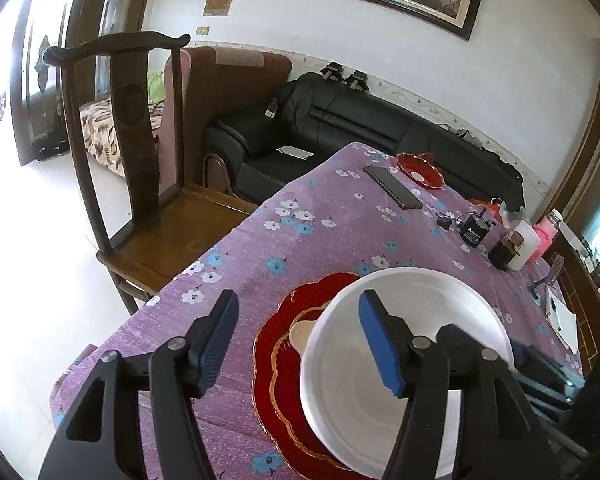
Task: Organize plates and bowls
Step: 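Open both tools to release the large white bowl on the stack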
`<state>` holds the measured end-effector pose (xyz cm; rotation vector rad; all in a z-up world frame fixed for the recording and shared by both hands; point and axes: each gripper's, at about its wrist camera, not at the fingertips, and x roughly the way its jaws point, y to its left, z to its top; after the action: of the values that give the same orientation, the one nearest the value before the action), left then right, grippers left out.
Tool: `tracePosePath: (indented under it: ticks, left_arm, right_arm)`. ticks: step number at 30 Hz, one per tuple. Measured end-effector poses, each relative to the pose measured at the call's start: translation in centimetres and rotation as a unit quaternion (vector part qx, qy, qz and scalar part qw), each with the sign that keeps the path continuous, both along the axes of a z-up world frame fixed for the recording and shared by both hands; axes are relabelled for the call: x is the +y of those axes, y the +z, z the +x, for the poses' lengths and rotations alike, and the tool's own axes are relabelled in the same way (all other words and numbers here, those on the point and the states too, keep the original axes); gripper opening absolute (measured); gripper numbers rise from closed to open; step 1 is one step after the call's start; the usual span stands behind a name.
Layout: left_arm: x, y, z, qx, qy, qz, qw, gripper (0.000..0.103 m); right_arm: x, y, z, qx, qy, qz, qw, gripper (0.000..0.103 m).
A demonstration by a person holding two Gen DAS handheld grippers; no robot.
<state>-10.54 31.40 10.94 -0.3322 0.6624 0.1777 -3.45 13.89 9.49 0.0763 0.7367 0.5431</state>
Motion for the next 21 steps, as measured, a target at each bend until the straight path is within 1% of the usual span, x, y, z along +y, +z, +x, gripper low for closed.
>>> tracePosePath:
  ticks: [1,2,4,6,8,13,21]
  left_arm:
    - [-0.1,0.0,0.0,0.000,0.001,0.002,1.0000,0.071]
    - [-0.2,0.2,-0.2,-0.002,0.004,0.007,1.0000,0.073]
    - [-0.5,0.4,-0.5,-0.005,0.015,0.017,0.9997,0.082]
    - [-0.7,0.6,-0.8,-0.007,0.024,0.032,0.9992,0.087]
    - [-1.1,0.9,-1.2,-0.010,0.031,0.048,0.9983,0.088]
    - [-1.8,1.2,-2.0,-0.014,0.030,0.060,0.9976,0.090]
    - [-4.4,1.8,-4.0,-0.029,0.023,0.100,0.9943,0.091]
  right_arm:
    - [-0.1,0.3,-0.2,-0.006,-0.002,0.002,1.000,0.065]
    - [-0.3,0.6,-0.3,-0.011,-0.005,0.005,1.000,0.067]
    - [-0.7,1.0,-0.4,-0.013,-0.009,0.010,1.000,0.068]
    - [-1.2,1.2,-0.5,-0.013,-0.014,0.015,1.000,0.069]
    - [-1.8,1.3,-0.6,-0.010,-0.020,0.023,0.999,0.070]
    - [-3.1,1.5,-1.6,-0.009,-0.028,0.037,0.999,0.072]
    - [-5.4,1.0,-4.0,-0.019,-0.047,0.036,0.998,0.077]
